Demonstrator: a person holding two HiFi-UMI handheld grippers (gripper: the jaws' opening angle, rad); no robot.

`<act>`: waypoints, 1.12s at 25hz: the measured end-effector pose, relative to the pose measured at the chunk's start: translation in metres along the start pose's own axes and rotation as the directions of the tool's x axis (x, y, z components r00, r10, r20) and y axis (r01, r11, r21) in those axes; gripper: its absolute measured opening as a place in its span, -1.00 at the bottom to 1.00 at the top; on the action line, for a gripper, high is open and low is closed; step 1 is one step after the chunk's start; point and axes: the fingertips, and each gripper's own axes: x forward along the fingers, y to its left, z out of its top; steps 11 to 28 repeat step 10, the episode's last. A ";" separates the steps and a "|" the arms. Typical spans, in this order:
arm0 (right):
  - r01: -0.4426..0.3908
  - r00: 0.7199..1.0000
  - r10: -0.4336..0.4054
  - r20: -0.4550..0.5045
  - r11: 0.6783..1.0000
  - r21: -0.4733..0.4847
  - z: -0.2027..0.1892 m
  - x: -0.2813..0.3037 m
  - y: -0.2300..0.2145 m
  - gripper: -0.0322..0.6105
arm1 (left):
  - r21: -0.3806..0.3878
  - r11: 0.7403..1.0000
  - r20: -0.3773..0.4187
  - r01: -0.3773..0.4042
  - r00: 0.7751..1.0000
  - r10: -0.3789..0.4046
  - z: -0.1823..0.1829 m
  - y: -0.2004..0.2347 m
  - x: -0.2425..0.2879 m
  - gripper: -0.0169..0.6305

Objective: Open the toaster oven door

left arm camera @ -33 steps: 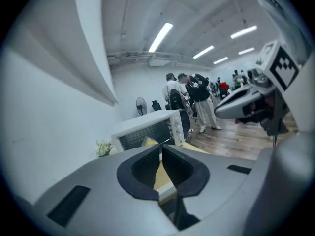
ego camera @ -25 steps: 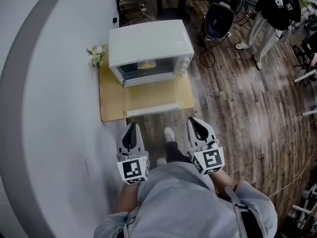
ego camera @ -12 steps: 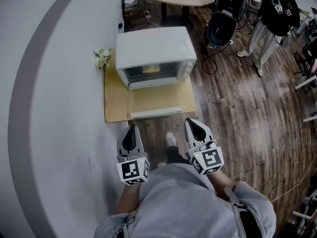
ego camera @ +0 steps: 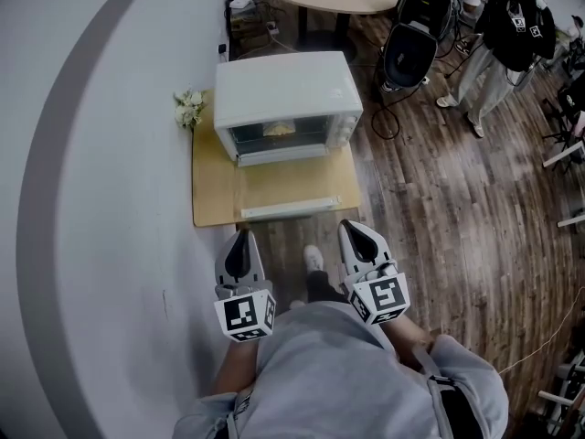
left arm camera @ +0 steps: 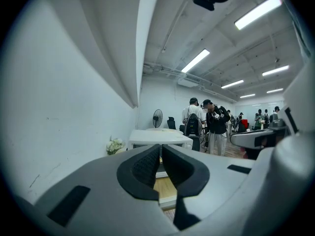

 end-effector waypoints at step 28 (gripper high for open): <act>0.004 1.000 -0.004 0.000 1.000 0.013 -0.001 0.003 -0.002 -0.90 | -0.002 1.000 -0.006 -0.005 1.000 0.005 -0.005 0.003 0.003 -0.90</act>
